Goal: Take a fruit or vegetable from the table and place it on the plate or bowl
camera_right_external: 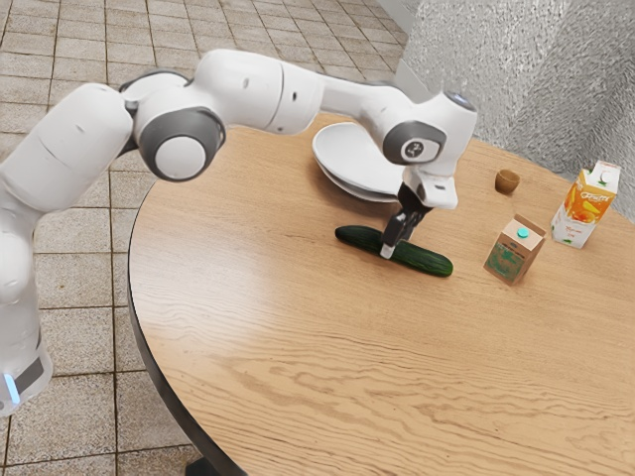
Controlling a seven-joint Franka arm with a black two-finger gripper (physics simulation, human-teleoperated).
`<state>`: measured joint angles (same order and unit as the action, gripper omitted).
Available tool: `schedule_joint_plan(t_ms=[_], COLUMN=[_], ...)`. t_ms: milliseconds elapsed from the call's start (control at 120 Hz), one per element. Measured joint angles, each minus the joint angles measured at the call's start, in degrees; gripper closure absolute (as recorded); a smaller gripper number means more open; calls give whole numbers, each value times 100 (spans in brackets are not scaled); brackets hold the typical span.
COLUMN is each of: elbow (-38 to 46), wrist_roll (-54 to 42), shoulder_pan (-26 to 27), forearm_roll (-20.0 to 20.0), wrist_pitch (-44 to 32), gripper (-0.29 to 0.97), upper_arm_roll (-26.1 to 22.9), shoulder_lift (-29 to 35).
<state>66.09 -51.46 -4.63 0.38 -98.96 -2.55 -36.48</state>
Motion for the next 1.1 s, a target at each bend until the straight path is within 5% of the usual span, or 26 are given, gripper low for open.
schedule_joint_plan(t_ms=[433,583,675,733,950,1100], elbow=[3,2,56,66,73,73], wrist_roll=[43,63,78,88,120,140], shoulder_pan=[5,5,0,-2,14,14], forearm_roll=[-20,-24,-22,-18,-5,-1], wrist_pitch=[-139,-152,-188,-205,-217,-237], gripper=[0,24,3,1,40,47], upper_arm_roll=[0,0,1,1,-1,-1], shoulder_lift=[-144,-158,-152,-148,-21,-22])
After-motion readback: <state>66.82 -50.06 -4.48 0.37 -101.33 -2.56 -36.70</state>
